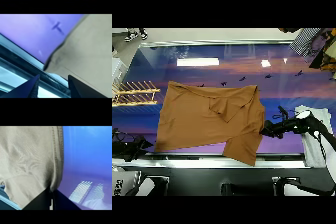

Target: Fold the clothes and pants, and hang the long-sleeved shirts on hangers.

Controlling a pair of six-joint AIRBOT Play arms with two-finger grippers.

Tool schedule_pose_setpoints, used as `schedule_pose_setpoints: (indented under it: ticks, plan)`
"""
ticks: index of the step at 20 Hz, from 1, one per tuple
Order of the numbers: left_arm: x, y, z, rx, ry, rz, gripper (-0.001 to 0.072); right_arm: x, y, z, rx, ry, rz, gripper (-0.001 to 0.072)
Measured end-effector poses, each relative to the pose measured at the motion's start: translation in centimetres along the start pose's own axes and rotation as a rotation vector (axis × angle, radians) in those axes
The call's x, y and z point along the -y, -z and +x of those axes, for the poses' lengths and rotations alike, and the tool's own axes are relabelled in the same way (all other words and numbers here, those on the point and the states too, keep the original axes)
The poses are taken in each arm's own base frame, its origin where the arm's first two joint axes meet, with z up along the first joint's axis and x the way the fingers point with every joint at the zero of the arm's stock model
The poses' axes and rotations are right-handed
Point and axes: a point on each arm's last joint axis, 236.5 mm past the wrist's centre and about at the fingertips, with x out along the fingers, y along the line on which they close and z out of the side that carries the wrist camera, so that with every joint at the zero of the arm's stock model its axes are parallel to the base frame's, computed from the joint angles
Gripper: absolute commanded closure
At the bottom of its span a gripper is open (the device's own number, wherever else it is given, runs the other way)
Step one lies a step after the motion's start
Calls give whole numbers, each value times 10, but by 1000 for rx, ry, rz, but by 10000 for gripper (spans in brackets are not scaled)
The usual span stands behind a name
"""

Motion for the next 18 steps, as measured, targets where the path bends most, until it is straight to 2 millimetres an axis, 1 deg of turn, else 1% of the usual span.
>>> schedule_pose_setpoints:
  ticks: [4,8,12,13,14,15,16,18]
  plan:
    - [-5,1,13,-47,-3,-20,292,0,-1,0,2,1,-5,682]
    - [3,8,30,-121,28,0,293,1,-2,0,10,5,-8,682]
    - [11,12,40,-154,38,25,297,2,-5,0,21,8,-8,682]
    - [13,13,41,-157,39,31,358,2,-5,0,23,8,-8,682]
    - [14,13,43,-158,37,36,462,2,-6,0,24,9,-8,682]
    - [14,12,44,-154,33,43,634,2,-6,0,24,9,-8,682]
    - [13,9,46,-143,27,50,691,2,-6,0,24,9,-8,682]
    - [14,9,46,-141,27,56,691,2,-6,0,26,8,-8,683]
